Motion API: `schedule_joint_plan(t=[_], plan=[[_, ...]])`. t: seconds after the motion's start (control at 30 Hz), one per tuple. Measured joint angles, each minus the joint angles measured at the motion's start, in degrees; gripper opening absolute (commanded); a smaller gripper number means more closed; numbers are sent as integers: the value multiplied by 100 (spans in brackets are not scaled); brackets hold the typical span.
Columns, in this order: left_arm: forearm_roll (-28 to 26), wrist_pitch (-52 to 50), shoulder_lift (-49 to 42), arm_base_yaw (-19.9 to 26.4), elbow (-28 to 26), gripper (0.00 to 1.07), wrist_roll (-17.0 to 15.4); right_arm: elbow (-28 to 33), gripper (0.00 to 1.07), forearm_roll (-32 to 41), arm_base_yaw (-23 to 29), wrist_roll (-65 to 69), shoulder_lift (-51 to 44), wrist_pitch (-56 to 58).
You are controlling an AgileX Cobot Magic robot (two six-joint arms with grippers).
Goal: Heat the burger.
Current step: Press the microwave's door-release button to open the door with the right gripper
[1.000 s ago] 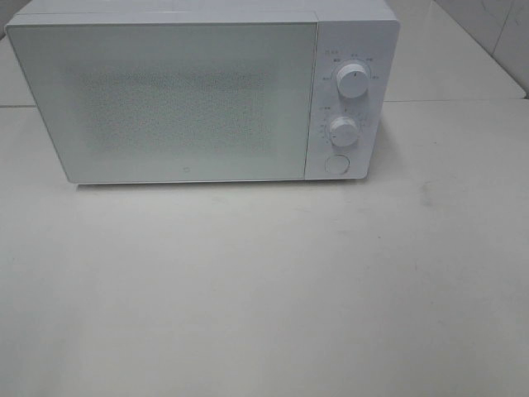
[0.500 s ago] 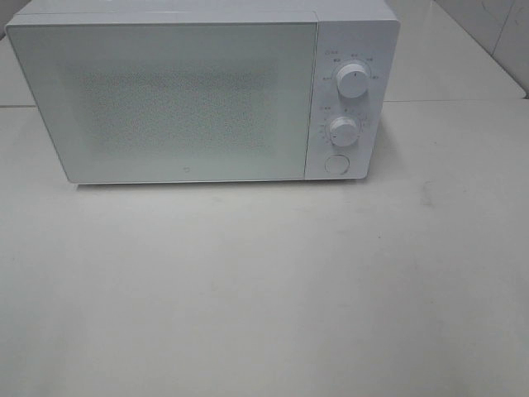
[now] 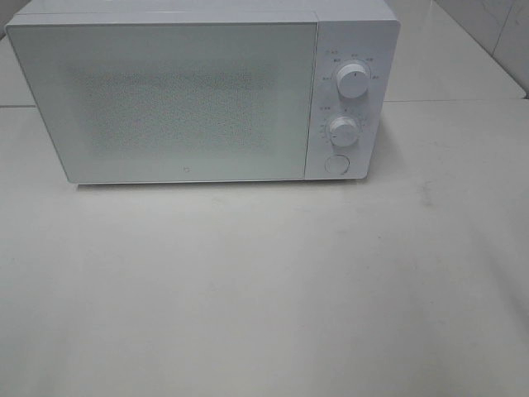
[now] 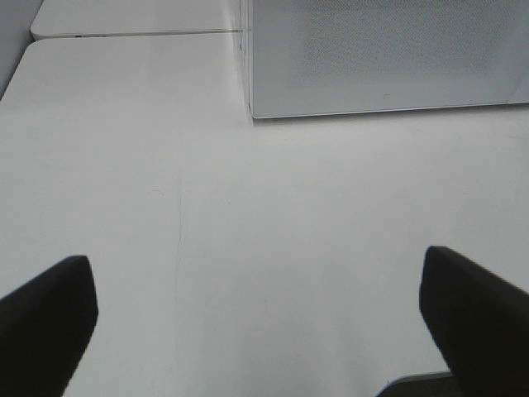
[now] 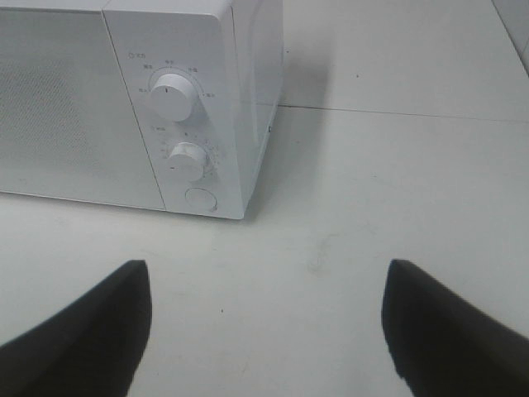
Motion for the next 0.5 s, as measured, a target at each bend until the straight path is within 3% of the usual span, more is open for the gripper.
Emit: schedule_joint_plan(t=[0.5], plan=[[0,0,0,0,0,98,0,0,75,46,0,132,1702,-1473]])
